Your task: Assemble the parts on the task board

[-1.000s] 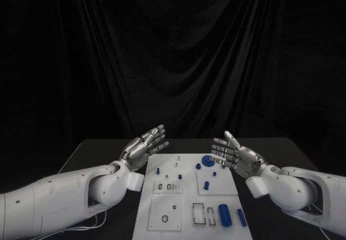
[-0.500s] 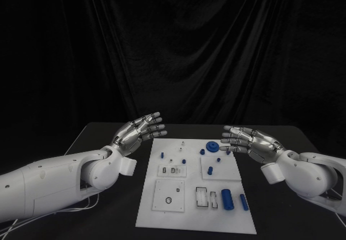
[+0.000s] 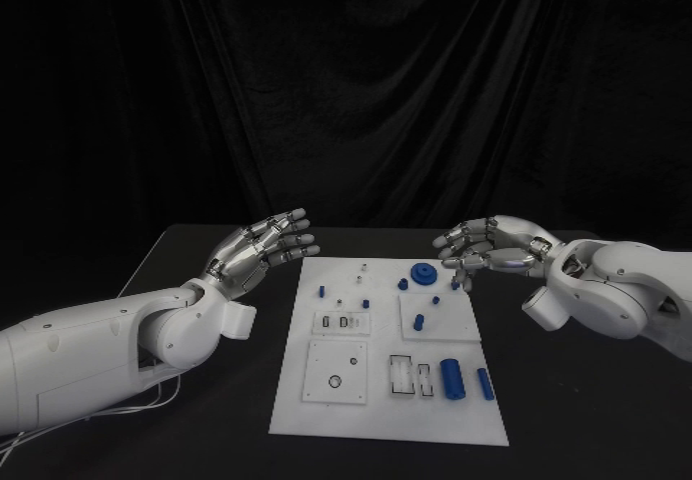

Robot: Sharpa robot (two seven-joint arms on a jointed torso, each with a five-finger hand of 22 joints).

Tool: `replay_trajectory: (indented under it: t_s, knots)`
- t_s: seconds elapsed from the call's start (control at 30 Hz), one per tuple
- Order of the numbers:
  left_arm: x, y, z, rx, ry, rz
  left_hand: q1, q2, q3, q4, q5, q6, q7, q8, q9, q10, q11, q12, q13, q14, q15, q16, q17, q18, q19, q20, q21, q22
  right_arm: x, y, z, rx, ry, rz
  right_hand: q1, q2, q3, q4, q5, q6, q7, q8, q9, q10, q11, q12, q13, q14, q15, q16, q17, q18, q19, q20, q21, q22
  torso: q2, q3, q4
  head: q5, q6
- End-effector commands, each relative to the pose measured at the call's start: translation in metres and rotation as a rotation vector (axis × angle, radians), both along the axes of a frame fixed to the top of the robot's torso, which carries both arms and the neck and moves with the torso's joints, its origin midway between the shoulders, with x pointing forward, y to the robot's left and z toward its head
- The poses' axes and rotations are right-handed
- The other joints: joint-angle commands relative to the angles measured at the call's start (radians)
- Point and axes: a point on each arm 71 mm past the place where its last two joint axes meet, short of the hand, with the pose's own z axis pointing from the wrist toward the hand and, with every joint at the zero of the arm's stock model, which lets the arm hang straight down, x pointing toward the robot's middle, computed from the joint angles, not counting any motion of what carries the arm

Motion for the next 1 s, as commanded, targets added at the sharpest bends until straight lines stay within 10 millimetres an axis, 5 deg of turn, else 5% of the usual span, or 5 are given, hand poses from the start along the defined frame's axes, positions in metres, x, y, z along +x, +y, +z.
replay_trajectory:
  t_s: [0.03,0.23,0.47,0.67,1.0]
  knots:
    - [-0.001,0.003,0.007,-0.039,-0.067,0.013,-0.011,-0.005,0.009,-0.005,0.005,0.009,-0.002,0.005,0.002,0.001,0.007,0.006,-0.001,-0.019,-0.001,-0.009,-0.002,-0.008,-0.012,0.004,-0.009,-0.004,0.005,0.004,-0.001,-0.483,-0.251,0.072,0.011,-0.015,0.025,0.016,-0.061,0.034,-0.009,-0.017,-0.004,0.048,-0.015,-0.015,-0.010,0.046,-0.015,0.032,0.015,0.011,0.031,-0.013,0.045,0.037,0.019,-0.0075,0.0140,-0.009,-0.010]
    - [0.001,0.007,0.007,-0.040,-0.071,0.014,-0.018,-0.012,0.015,-0.013,0.006,0.006,-0.002,0.004,0.001,-0.003,0.008,0.007,-0.001,-0.042,-0.002,-0.019,-0.007,-0.005,-0.023,0.005,-0.017,-0.009,0.012,0.030,0.009,-0.731,-0.437,0.139,0.027,-0.088,0.114,0.086,-0.088,0.125,-0.007,-0.119,-0.007,0.122,-0.027,-0.101,-0.038,0.131,-0.030,0.075,0.041,-0.033,0.192,-0.026,0.240,0.334,0.052,-0.0239,0.0300,-0.027,-0.004]
    - [0.003,0.007,0.007,-0.043,-0.078,0.016,-0.028,-0.010,0.029,-0.024,0.007,0.005,0.000,0.004,0.002,0.003,0.013,0.019,0.004,-0.015,0.001,0.008,0.005,0.001,-0.023,0.007,-0.019,-0.011,0.016,0.049,0.019,-0.876,-0.622,0.179,0.028,-0.152,0.224,0.146,-0.071,0.195,-0.025,-0.190,-0.002,0.199,-0.042,-0.174,-0.040,0.198,-0.052,0.126,0.082,-0.063,0.299,-0.046,0.358,0.530,0.078,-0.0320,0.0378,-0.039,0.002]
    - [0.004,0.006,0.007,-0.050,-0.080,0.008,-0.029,-0.008,0.033,-0.026,0.007,0.006,0.000,0.004,0.002,0.003,0.014,0.021,0.005,-0.020,0.001,0.008,0.005,0.001,-0.024,0.007,-0.020,-0.012,0.019,0.061,0.027,-0.915,-0.757,0.184,0.007,-0.201,0.310,0.176,-0.069,0.228,-0.035,-0.244,0.004,0.239,-0.046,-0.248,-0.039,0.254,-0.059,0.185,0.172,-0.080,0.356,-0.052,0.413,0.630,0.096,-0.0346,0.0453,-0.054,0.011]
    - [0.005,0.003,0.007,-0.060,-0.079,-0.012,-0.029,-0.004,0.040,-0.029,0.007,0.013,0.003,0.007,0.003,0.005,0.016,0.025,0.006,-0.026,0.002,0.007,0.004,0.002,-0.025,0.007,-0.021,-0.013,0.018,0.063,0.032,-0.920,-0.822,0.173,-0.049,-0.231,0.343,0.198,-0.107,0.244,-0.041,-0.289,0.008,0.259,-0.048,-0.288,-0.036,0.297,-0.061,0.247,0.290,-0.092,0.389,-0.056,0.444,0.692,0.111,-0.0401,0.0560,-0.075,0.012]
